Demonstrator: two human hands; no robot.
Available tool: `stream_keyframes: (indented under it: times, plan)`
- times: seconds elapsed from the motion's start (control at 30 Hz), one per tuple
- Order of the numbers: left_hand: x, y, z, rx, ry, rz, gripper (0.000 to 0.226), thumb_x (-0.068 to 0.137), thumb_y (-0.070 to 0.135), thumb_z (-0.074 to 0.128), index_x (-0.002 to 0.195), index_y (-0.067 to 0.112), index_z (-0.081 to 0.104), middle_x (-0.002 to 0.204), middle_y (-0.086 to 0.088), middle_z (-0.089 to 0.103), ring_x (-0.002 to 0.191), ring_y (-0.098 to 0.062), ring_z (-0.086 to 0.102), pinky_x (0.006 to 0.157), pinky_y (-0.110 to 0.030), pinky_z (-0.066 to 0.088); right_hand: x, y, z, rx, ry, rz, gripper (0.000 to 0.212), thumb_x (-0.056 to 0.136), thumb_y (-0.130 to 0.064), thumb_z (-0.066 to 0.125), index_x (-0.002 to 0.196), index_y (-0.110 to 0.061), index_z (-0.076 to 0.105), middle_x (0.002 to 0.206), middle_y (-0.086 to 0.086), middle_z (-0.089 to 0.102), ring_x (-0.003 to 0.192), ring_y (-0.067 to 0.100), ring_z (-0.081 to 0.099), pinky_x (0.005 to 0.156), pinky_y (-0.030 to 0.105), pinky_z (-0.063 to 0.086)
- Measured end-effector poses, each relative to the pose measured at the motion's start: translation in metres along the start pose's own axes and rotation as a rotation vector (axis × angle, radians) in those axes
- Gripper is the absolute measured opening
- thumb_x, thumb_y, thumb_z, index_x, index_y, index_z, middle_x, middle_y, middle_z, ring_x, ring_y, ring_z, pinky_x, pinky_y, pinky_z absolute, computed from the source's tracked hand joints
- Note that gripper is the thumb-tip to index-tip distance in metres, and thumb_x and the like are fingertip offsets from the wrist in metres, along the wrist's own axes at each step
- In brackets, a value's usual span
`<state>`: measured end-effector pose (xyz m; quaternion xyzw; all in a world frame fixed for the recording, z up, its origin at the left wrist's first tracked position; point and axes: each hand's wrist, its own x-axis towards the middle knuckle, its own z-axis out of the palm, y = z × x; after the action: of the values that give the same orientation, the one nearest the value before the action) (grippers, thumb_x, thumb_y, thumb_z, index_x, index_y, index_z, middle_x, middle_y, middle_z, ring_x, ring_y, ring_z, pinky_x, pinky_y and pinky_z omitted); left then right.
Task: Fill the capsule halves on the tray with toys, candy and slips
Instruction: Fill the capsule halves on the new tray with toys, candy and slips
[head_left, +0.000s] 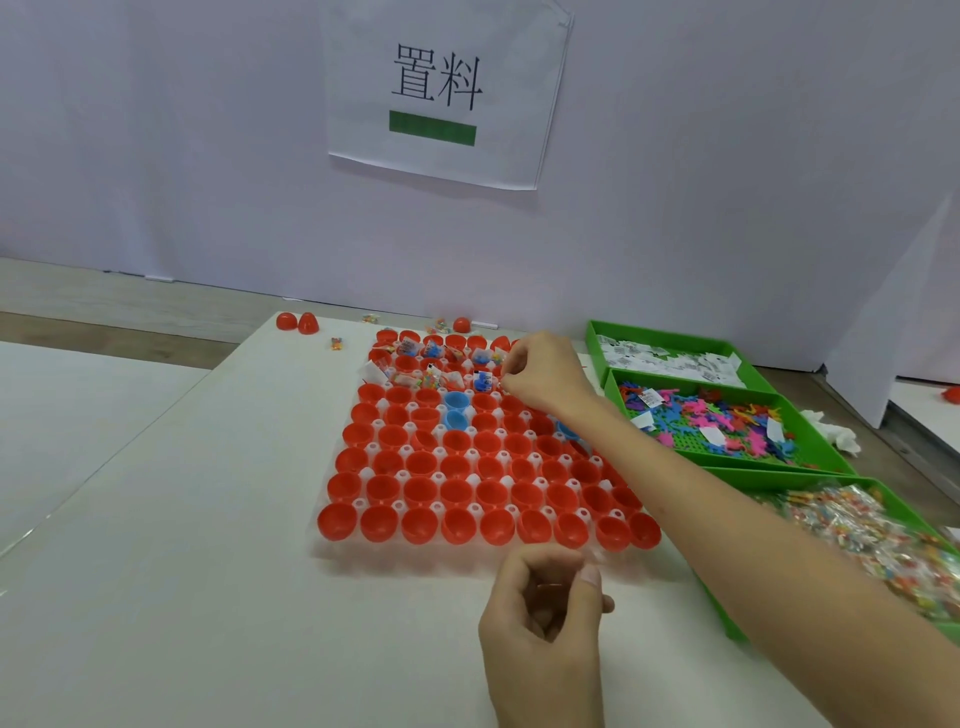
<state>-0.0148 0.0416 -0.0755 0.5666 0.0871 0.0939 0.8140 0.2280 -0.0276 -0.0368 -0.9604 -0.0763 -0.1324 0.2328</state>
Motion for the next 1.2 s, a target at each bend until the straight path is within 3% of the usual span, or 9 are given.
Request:
stream_keyframes:
  times: [0.1,0.2,0.33,0.43,0.6,0.8,0.93,1.1,1.2]
  plan:
    - [0.000,0.001,0.000,-0.004,0.000,-0.002,0.047,0.078,-0.013,0.069,0.060,0.030,0.067,0.063,-0.004,0.066,0.056,-0.022,0.067,0.059,-0.024,0.054,0.001,-0.003,0.004,-0.033,-0.002,0.018,0.012,0.083,-0.002,0.071,0.084,-0.011,0.079,0.091,0.004,0.074,0.077,0.008,0.062,0.071,0.022,0.052]
    - [0.001,0.001,-0.001,0.001,-0.004,0.004,0.048,0.078,-0.013,0.069,0.060,0.031,0.067,0.063,-0.004,0.066,0.056,-0.021,0.067,0.059,-0.025,0.054,0.002,-0.005,0.007,-0.065,-0.019,0.014,0.009,0.083,-0.003,0.074,0.085,-0.010,0.078,0.092,0.005,0.074,0.085,0.014,0.068,0.082,0.029,0.058]
    - [0.001,0.000,-0.001,-0.001,-0.001,0.001,0.045,0.078,-0.014,0.069,0.060,0.027,0.068,0.062,-0.005,0.066,0.055,-0.022,0.066,0.058,-0.024,0.054,0.002,-0.004,0.008,-0.072,-0.007,0.017,0.011,0.083,0.000,0.072,0.086,-0.008,0.079,0.093,0.006,0.075,0.086,0.015,0.069,0.085,0.029,0.058]
    - [0.001,-0.001,-0.001,0.006,0.001,-0.003,0.039,0.077,-0.014,0.070,0.063,0.022,0.068,0.062,-0.005,0.066,0.055,-0.022,0.066,0.058,-0.025,0.054,0.004,0.001,0.002,-0.049,-0.025,0.033,0.012,0.082,0.000,0.073,0.084,-0.010,0.080,0.091,0.003,0.075,0.082,0.009,0.064,0.080,0.023,0.052]
    - [0.003,-0.001,-0.002,0.022,-0.003,-0.028,0.031,0.076,-0.014,0.070,0.066,0.015,0.067,0.060,-0.004,0.066,0.054,-0.022,0.066,0.057,-0.026,0.054,0.000,0.010,-0.007,0.028,-0.035,-0.008,0.012,0.080,-0.015,0.081,0.091,-0.016,0.077,0.085,-0.006,0.065,0.080,0.008,0.059,0.082,0.029,0.054]
    - [0.004,-0.002,-0.003,0.036,-0.024,-0.051,0.029,0.075,-0.016,0.070,0.067,0.012,0.067,0.060,-0.006,0.066,0.053,-0.022,0.066,0.057,-0.025,0.054,0.004,0.023,-0.014,0.143,0.020,-0.026,0.011,0.089,-0.026,0.072,0.092,-0.017,0.078,0.084,-0.008,0.069,0.078,0.002,0.062,0.072,0.019,0.049]
    - [0.004,-0.001,-0.003,0.055,-0.081,-0.070,0.027,0.076,-0.016,0.069,0.067,0.009,0.066,0.059,-0.006,0.065,0.053,-0.021,0.066,0.057,-0.024,0.054,0.014,0.051,-0.032,0.148,0.177,0.059,0.013,0.095,-0.018,0.064,0.098,-0.013,0.076,0.085,-0.004,0.069,0.072,-0.001,0.058,0.067,0.013,0.041]
    - [0.007,-0.001,-0.005,0.171,-0.251,-0.112,0.023,0.078,-0.016,0.067,0.070,0.005,0.064,0.056,-0.005,0.064,0.054,-0.018,0.066,0.059,-0.022,0.053,0.027,0.113,-0.066,-0.080,0.219,0.317,0.020,0.095,-0.018,0.058,0.108,-0.011,0.072,0.109,0.006,0.072,0.099,0.023,0.065,0.090,0.038,0.052]
    - [0.013,-0.002,-0.007,0.260,-0.364,-0.143,0.024,0.079,-0.012,0.067,0.069,0.010,0.063,0.057,-0.005,0.064,0.059,-0.019,0.067,0.063,-0.023,0.053,0.030,0.147,-0.079,-0.209,0.065,0.528,0.019,0.091,-0.023,0.062,0.096,-0.005,0.066,0.103,0.011,0.069,0.097,0.030,0.063,0.093,0.043,0.050]
